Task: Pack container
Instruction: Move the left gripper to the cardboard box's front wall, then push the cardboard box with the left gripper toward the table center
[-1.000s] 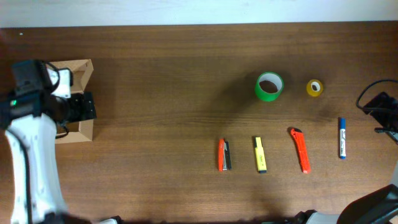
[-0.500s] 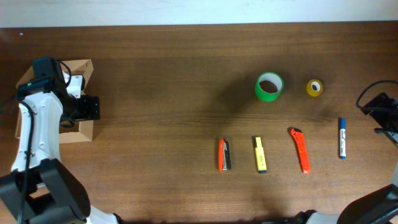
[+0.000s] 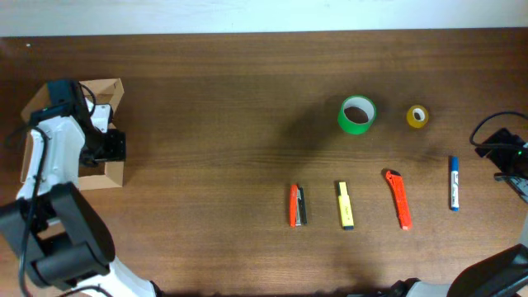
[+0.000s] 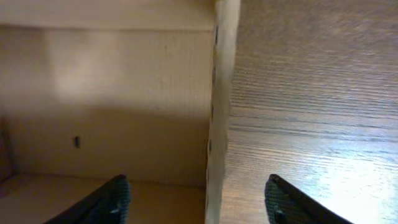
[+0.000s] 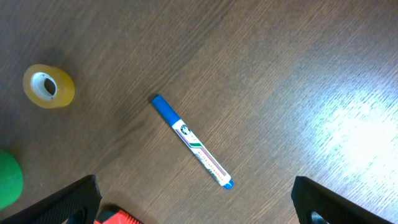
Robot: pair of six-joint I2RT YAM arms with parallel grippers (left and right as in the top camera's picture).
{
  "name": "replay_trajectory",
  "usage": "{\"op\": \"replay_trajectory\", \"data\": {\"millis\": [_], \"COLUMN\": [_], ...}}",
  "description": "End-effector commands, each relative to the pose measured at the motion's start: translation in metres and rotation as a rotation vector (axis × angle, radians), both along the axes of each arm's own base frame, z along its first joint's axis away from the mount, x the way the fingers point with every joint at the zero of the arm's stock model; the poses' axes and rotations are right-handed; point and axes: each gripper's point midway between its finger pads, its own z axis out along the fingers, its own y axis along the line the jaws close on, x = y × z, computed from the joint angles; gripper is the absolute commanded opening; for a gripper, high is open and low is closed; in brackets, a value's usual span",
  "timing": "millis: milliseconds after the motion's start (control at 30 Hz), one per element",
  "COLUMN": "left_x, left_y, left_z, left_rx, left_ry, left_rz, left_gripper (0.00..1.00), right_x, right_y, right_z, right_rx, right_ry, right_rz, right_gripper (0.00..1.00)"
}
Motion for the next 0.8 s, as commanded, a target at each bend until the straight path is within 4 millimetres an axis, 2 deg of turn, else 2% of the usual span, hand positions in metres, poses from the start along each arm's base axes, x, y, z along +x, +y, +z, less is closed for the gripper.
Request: {"op": "replay_trajectory", "data": {"millis": [0, 67, 133, 200, 233, 267, 400, 500, 667, 767], "left_x": [0.002, 0.003, 0.003, 0.003, 0.003, 0.003, 0.005, 0.01, 0.025, 0.041], "left_y": [0.004, 0.002, 0.001, 0.001, 0.001, 0.001, -0.003, -0.009, -0.015, -0.027], "left_z": [-0.01, -0.014, -0.017, -0.017, -0.017, -0.016, -0.014, -0.004, 0.029, 0.055], "left_rx": [-0.006, -0.018, -0.028, -0.029, -0.029, -0.028, -0.053, -0.082, -0.084, -0.079], "left_ry": [0.015, 0.019, 0.023, 0.022, 0.022, 0.021, 0.012, 0.003, -0.029, -0.073], "left_rz": [0.027, 0.037, 0.044, 0.053, 0.054, 0.057, 0.09, 0.089, 0.138, 0.123], "left_gripper": [0.6, 0.51, 0.34, 0.12, 0.05, 0.02, 0.02, 0.02, 0.02, 0.02], "right_x": [0.001, 0.0, -0.001, -0.002, -0.002, -0.002, -0.003, -0.004, -0.004, -0.004], "right_y": [-0.003, -0.002, -0.001, 0.0, 0.0, 0.0, 0.001, 0.001, 0.001, 0.001], "right_z": [0.004, 0.003, 0.003, 0.002, 0.002, 0.002, 0.002, 0.001, 0.001, 0.002], "right_rx": [-0.003, 0.0, 0.003, 0.006, 0.007, 0.008, 0.012, 0.014, 0.013, 0.013], "right_ry": [0.0, 0.003, 0.008, 0.011, 0.012, 0.013, 0.017, 0.02, 0.02, 0.019], "right_rz": [-0.009, -0.009, -0.009, -0.009, -0.009, -0.009, -0.009, -0.009, -0.009, -0.009], "right_gripper": [0.99, 0.99, 0.99, 0.99, 0.99, 0.99, 0.99, 0.99, 0.99, 0.99]}}
